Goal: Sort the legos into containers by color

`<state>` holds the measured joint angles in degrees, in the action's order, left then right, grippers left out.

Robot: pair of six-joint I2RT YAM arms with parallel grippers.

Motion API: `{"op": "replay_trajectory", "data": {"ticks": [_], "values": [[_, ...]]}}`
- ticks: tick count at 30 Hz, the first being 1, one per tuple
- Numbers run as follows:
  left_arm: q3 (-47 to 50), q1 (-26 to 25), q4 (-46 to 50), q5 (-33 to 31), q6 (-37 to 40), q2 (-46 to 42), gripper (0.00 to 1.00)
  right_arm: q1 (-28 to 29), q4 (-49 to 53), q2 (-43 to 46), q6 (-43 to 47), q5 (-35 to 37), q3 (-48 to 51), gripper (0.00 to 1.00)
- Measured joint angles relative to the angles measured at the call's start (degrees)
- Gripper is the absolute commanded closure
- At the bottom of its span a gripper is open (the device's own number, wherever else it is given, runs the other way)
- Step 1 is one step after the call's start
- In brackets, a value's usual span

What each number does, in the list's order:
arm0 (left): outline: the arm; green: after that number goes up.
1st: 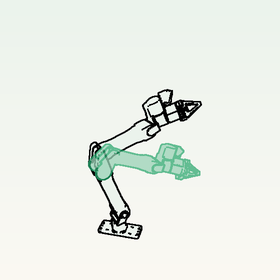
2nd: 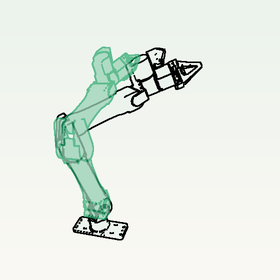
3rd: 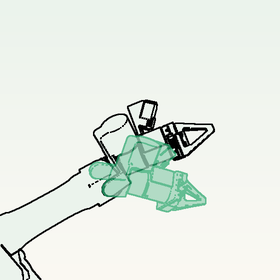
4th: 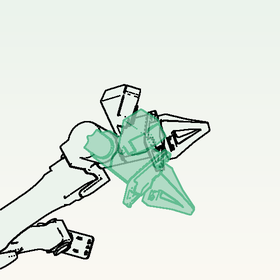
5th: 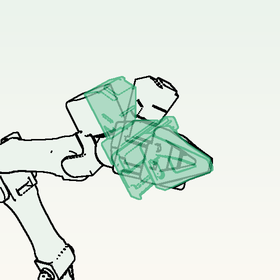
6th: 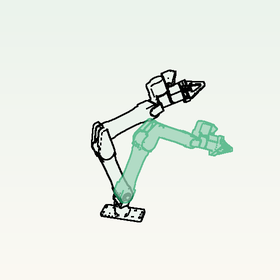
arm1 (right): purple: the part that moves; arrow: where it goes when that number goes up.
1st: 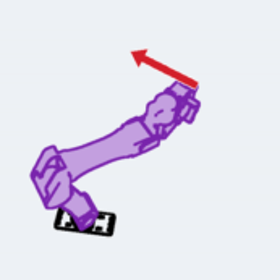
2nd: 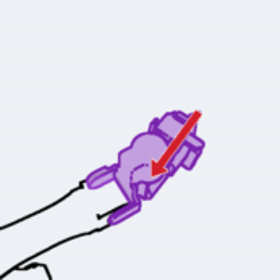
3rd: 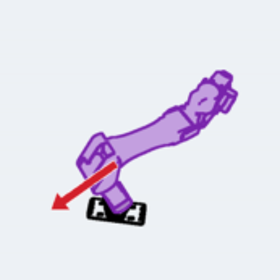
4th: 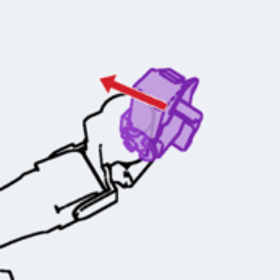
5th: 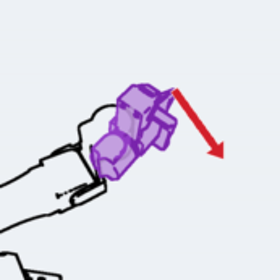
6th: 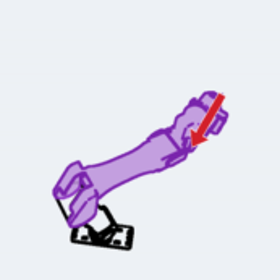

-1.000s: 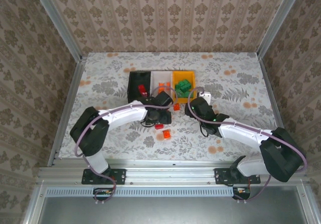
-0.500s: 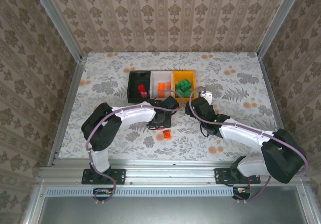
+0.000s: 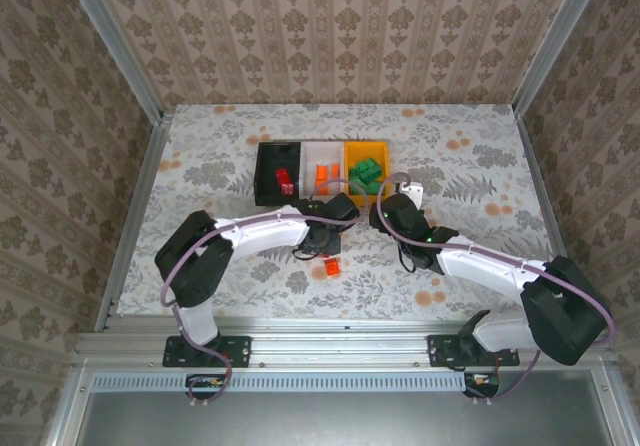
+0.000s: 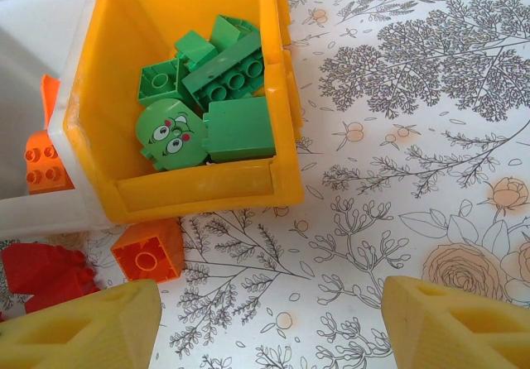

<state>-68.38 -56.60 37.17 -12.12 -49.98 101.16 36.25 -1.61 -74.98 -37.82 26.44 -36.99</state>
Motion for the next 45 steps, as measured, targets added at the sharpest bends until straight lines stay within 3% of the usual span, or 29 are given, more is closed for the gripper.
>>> {"op": "replay_trajectory", "data": {"ticks": [6,11,16,24,35,38,45], "values": [[-11.15,0.76,5.31,-3.19,6.93,-6.21,0.73,0.00,-0.02,0.00,0.00,-0.02,0.00,0.28],[-19.02,12.46,7.32,-3.72,14.43,-6.49,0.71,0.00,-0.17,0.00,0.00,-0.04,0.00,0.28],[-27.04,23.50,9.51,-3.41,19.47,1.55,0.71,0.00,-0.44,-0.02,0.09,-0.04,0.00,0.28],[-36.35,27.54,13.05,-0.98,22.82,17.97,0.74,0.00,-0.42,-0.15,0.09,-0.26,0.00,0.28],[-40.15,28.57,15.06,1.31,24.46,20.68,0.28,0.00,-0.44,-0.20,0.13,-1.46,0.00,0.28],[-40.15,28.57,15.67,2.19,24.98,18.86,0.21,0.00,-0.59,-0.46,0.33,-1.62,0.00,0.28],[-39.58,28.57,16.24,3.78,26.25,7.19,0.14,0.42,-1.18,-1.88,2.14,-4.13,-0.26,0.28]]}}
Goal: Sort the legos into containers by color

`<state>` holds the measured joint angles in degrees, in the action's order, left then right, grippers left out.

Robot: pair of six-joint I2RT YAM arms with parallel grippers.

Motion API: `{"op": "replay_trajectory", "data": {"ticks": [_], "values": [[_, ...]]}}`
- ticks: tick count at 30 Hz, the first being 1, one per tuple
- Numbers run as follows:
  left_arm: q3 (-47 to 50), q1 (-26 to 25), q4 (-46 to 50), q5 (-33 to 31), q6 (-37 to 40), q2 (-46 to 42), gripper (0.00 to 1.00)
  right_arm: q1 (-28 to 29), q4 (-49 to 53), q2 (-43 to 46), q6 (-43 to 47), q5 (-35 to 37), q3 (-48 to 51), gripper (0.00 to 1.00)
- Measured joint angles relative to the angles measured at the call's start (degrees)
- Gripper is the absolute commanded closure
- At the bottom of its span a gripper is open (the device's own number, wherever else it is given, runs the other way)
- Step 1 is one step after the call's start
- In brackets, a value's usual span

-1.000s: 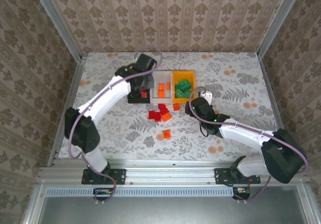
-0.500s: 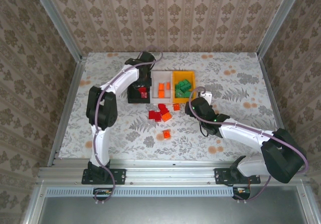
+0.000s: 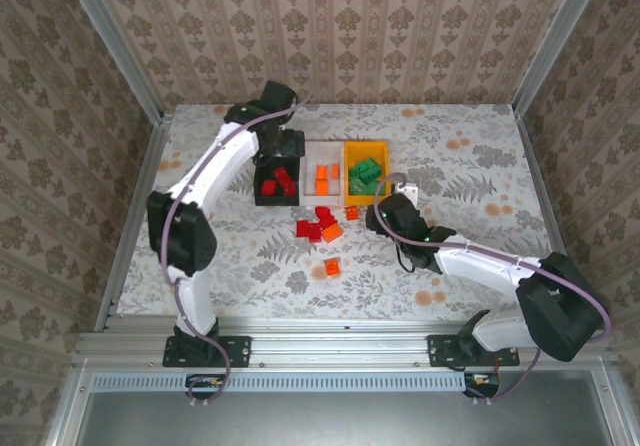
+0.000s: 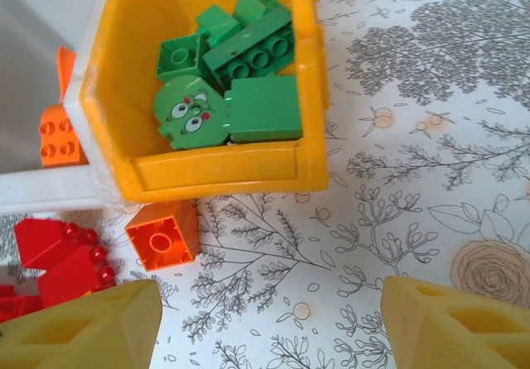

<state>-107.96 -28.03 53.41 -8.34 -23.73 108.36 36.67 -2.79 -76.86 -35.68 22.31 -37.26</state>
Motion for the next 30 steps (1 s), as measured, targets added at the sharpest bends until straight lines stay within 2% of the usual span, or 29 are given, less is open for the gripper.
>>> {"op": "replay_trajectory", "data": {"ticks": [3,6,12,14,20,30], "values": [[4.28,0.00,-2.56,1.86,0.72,-6.78,0.11,1.27,0.17,-3.80,2.86,-3.02,-2.71,0.26],[9.35,0.09,-4.44,4.02,1.22,-11.10,0.11,3.85,2.40,-11.39,7.34,-6.38,-9.20,0.26],[12.81,0.81,-5.33,8.26,1.75,-11.80,0.09,8.04,7.96,-22.14,14.51,-9.79,-19.67,0.23],[14.69,1.07,-6.51,9.22,2.05,-13.09,0.06,8.81,10.19,-23.78,16.24,-10.10,-21.97,0.23],[16.72,1.14,-7.85,10.62,2.82,-17.00,0.05,9.22,14.19,-25.59,19.08,-10.84,-24.33,0.23],[16.72,2.75,-9.14,13.51,2.80,-17.22,0.05,9.99,17.16,-28.85,20.57,-12.13,-24.74,0.24]]}}
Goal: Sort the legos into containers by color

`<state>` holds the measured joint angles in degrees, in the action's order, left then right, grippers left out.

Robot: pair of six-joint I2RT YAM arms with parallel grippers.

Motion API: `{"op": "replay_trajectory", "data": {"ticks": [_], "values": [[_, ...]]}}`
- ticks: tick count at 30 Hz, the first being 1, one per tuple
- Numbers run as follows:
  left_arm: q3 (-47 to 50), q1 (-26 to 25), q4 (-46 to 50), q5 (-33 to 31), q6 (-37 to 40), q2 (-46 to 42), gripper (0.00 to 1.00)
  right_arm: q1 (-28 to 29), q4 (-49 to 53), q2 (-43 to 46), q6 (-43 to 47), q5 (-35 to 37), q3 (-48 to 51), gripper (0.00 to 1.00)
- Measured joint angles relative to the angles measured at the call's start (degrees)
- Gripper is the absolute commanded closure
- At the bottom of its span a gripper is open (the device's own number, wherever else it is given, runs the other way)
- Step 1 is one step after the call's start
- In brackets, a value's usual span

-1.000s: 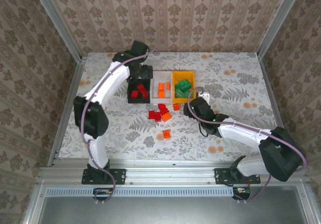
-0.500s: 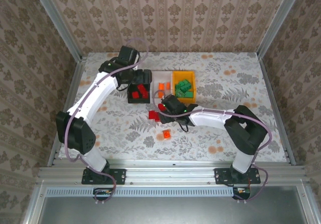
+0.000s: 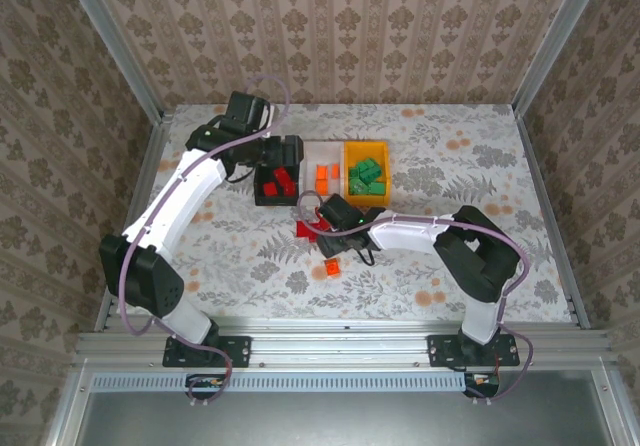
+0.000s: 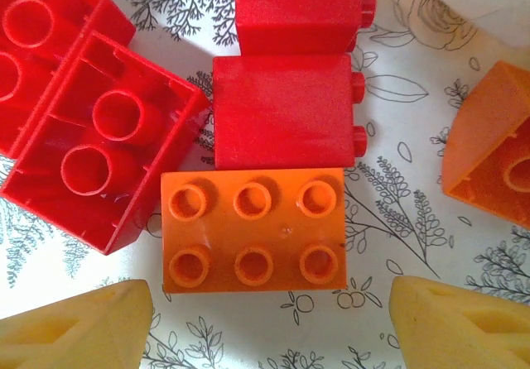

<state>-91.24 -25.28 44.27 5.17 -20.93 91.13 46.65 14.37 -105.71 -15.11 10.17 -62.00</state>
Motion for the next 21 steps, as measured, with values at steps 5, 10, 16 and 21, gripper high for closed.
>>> {"op": "replay_trajectory", "data": {"ticks": [5,10,16,21], "values": [[0.00,0.63,-0.20,0.09,0.00,0.00,0.04,0.00,0.70,-2.36,0.44,0.24,-2.29,0.27],[0.00,0.63,-0.20,0.24,0.00,0.00,0.04,-0.26,0.50,-4.31,1.11,1.29,-4.66,0.31],[0.00,0.63,-0.17,0.24,0.00,0.00,0.04,-0.63,-0.04,-4.83,1.97,1.11,-5.20,0.46],[0.00,0.68,-0.17,0.37,0.00,0.00,0.04,-1.03,-1.73,-4.15,1.51,1.22,-3.96,0.54]]}}
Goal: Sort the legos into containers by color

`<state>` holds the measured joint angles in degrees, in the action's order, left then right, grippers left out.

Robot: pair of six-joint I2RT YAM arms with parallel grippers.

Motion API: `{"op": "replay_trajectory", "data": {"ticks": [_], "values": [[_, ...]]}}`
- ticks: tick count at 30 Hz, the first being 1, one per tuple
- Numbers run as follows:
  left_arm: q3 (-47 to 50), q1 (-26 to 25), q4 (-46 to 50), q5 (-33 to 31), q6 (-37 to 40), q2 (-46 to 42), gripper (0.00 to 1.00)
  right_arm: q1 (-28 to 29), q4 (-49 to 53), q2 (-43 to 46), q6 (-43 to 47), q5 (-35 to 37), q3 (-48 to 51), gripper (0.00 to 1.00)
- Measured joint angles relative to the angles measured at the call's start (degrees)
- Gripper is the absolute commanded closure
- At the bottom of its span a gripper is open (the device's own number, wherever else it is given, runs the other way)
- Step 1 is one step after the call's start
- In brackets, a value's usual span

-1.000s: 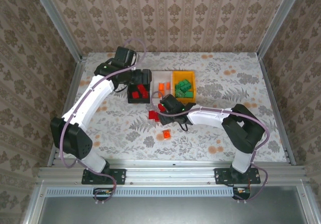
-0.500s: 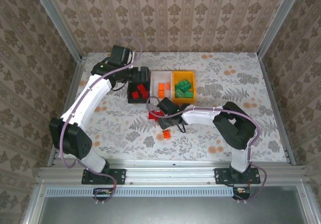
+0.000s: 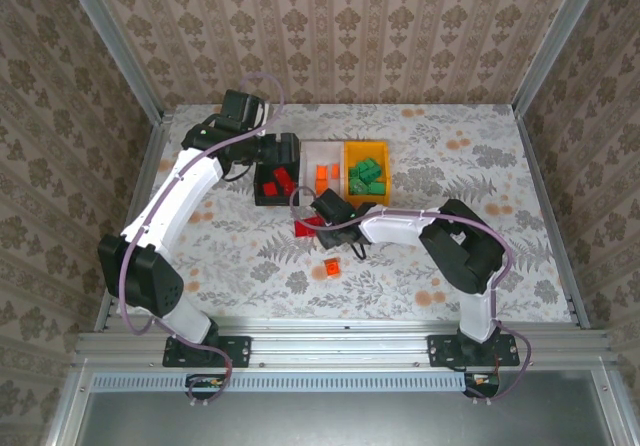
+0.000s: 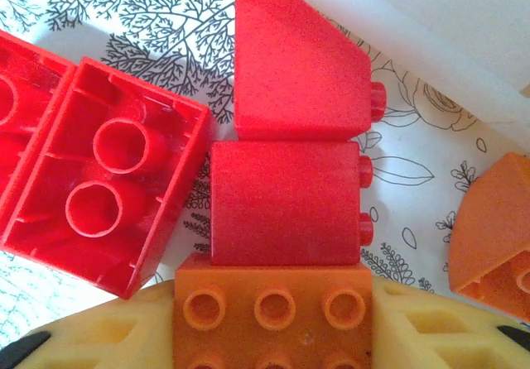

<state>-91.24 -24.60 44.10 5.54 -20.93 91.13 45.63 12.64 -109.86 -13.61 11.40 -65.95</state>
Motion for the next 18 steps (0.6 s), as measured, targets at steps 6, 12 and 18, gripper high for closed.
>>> {"op": "replay_trajectory", "data": {"ticks": [6,12,18], "values": [[0.00,0.35,-0.07,0.98,-0.04,0.00,0.02,0.00,-0.22,5.75,-1.14,0.39,5.51,0.55],[0.94,1.16,-1.92,6.43,-2.54,1.03,0.00,-0.48,1.14,15.72,-1.57,0.55,6.38,0.54],[4.72,4.76,-6.86,17.09,-8.98,4.90,0.00,-3.98,4.33,15.26,-1.57,-0.59,-3.02,0.53]]}}
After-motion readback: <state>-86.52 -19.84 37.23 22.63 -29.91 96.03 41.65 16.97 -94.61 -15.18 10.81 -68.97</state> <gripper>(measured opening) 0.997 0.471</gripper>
